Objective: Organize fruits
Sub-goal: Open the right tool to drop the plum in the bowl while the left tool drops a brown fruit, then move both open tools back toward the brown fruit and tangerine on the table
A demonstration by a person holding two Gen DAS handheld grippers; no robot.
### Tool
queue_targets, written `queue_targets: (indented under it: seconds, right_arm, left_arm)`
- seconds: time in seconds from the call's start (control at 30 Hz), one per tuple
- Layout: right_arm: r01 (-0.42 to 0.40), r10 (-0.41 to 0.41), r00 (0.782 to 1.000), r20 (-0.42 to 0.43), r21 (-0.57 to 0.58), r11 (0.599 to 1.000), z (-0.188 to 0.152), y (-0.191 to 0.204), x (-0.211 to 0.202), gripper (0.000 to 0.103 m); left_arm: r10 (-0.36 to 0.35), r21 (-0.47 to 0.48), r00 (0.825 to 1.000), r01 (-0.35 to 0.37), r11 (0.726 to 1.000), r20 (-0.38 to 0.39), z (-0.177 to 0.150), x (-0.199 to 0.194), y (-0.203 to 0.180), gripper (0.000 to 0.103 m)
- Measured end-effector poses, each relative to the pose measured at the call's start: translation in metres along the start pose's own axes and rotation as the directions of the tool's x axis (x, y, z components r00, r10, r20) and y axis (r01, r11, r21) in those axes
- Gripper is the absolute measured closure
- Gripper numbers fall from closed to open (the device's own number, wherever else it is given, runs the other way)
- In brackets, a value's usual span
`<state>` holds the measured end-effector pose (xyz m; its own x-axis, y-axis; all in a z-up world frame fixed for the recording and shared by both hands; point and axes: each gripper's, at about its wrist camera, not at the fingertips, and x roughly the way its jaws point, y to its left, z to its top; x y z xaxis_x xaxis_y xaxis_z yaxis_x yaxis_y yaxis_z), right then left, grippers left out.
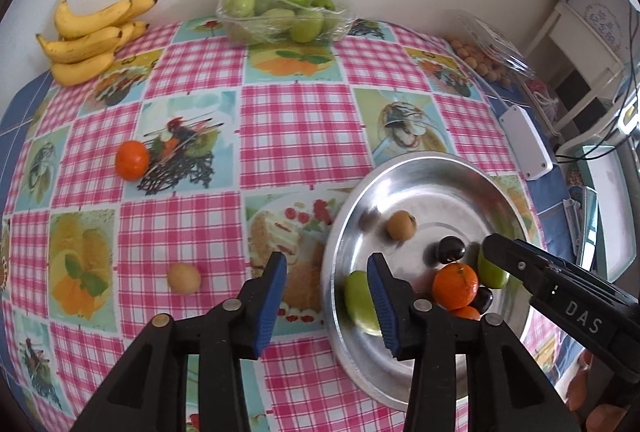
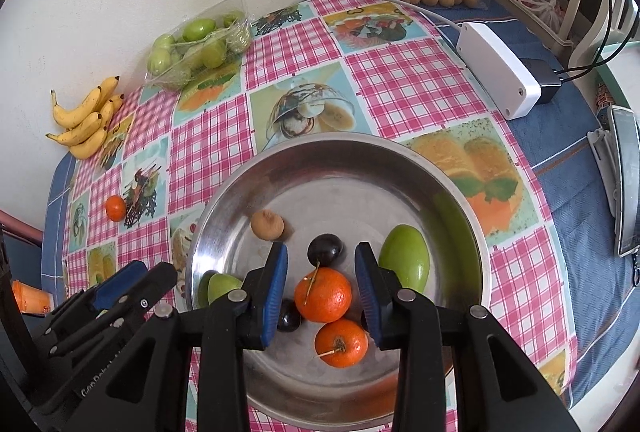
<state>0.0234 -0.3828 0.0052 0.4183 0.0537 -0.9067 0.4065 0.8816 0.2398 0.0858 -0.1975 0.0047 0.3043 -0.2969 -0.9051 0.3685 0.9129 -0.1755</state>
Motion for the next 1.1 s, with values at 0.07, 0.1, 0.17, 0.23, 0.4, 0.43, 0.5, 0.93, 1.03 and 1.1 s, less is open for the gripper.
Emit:
queue_targets:
  seconds: [0.07,0.1,0.17,0.23,0.4,0.43,0.5,0.93,1.03,1.1]
  right_arm:
    - [0.009,-0.009,1.0,-0.004,-0.011,1.0,-0.001,0.002,0.0,0.062]
    - [0.016,-0.016,1.0,-0.005,-0.022,1.0,-0.002,0.004,0.0,0.058]
    - [0.022,-0.022,1.0,-0.006,-0.034,0.999,-0.002,0.006,0.001,0.051]
    - [0.029,-0.029,1.0,-0.008,-0.042,0.999,-0.003,0.008,0.002,0.046]
    - [0.048,-0.049,0.999,-0.017,-0.066,0.997,-0.005,0.013,0.006,0.029]
    - [0.049,-0.05,0.998,-0.022,-0.068,0.996,-0.005,0.014,0.007,0.029]
    - [0.049,-0.052,0.998,-0.028,-0.071,0.996,-0.006,0.016,0.009,0.029]
    - [0.054,-0.057,0.998,-0.037,-0.098,0.994,-0.008,0.022,0.015,0.016]
    - [0.055,-0.059,0.998,-0.035,-0.098,0.994,-0.008,0.023,0.015,0.015]
    - [0.054,-0.057,0.998,-0.031,-0.096,0.994,-0.008,0.023,0.015,0.009]
  left_arm:
    - [0.014,-0.026,1.0,-0.014,1.0,-0.01,-0.001,0.001,0.006,0.047]
    - [0.019,-0.038,1.0,-0.019,0.999,-0.016,-0.002,0.001,0.01,0.042]
    - [0.025,-0.064,0.999,-0.027,0.998,-0.028,-0.003,0.001,0.017,0.039]
    - [0.037,-0.086,0.999,-0.04,0.996,-0.032,-0.004,0.0,0.024,0.034]
    - [0.056,-0.156,0.998,-0.062,0.986,-0.043,-0.008,0.0,0.043,0.022]
    - [0.06,-0.167,0.997,-0.067,0.984,-0.046,-0.008,0.001,0.047,0.019]
    - [0.077,-0.18,0.996,-0.084,0.98,-0.05,-0.009,0.002,0.051,0.017]
    - [0.127,-0.208,0.991,-0.133,0.969,-0.045,-0.012,0.005,0.066,0.0]
    - [0.134,-0.217,0.99,-0.142,0.966,-0.05,-0.013,0.006,0.069,0.0]
    - [0.142,-0.221,0.989,-0.149,0.964,-0.047,-0.013,0.005,0.071,0.0]
